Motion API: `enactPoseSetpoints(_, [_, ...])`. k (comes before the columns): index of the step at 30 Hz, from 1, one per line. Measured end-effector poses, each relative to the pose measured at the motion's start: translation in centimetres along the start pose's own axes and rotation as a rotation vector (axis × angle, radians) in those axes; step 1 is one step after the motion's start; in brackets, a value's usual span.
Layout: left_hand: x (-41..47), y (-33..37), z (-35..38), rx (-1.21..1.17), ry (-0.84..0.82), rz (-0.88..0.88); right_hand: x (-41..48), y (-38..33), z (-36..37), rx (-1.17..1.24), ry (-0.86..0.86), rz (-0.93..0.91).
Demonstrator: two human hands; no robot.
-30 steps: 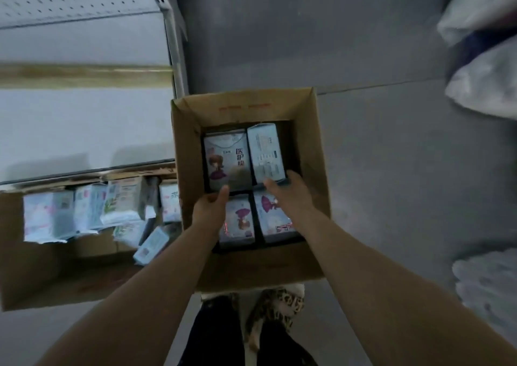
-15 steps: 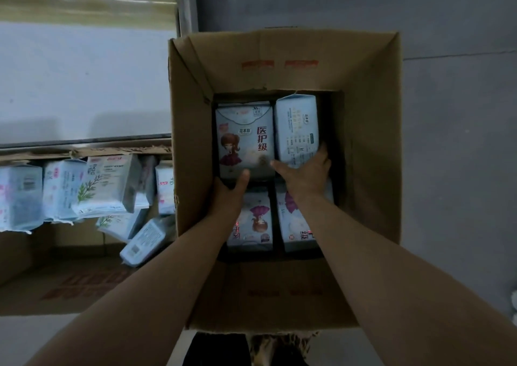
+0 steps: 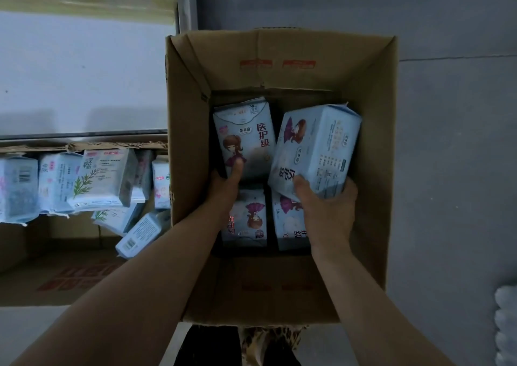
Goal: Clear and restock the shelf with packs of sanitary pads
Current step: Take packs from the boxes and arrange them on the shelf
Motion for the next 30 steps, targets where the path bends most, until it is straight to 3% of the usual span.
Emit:
enactPoseSetpoints(4, [-0.1,0.2,0.6,-0.035,-0.094,-0.075,-2.7,1.1,-0.9,0.175,0.013,0.143])
enactPoseSetpoints(11, [2.9,0.5,1.0,-0.162,-0.097,-0.110,-5.2,4.3,-1.0,0.478,0.040,0.324])
enactPoseSetpoints(17, [2.8,1.3,2.4,-0.203,-0.310,-0.073,-6.0,6.0,-1.8,0.523,0.076,0.388])
enactPoseSetpoints(30, [3.5,2.3,4.5,-0.245,-0.472,-0.042,-5.5,6.8,-2.1,0.605,0.164,0.475])
Point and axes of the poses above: each hand's wrist, its own x-axis towards the middle knuckle, its own z-axis out of the palm, y = z × x, the point moved 4 cm from there along x, towards the middle knuckle, and after that the axes turned 11 degrees about -z, right-handed, at the moved point
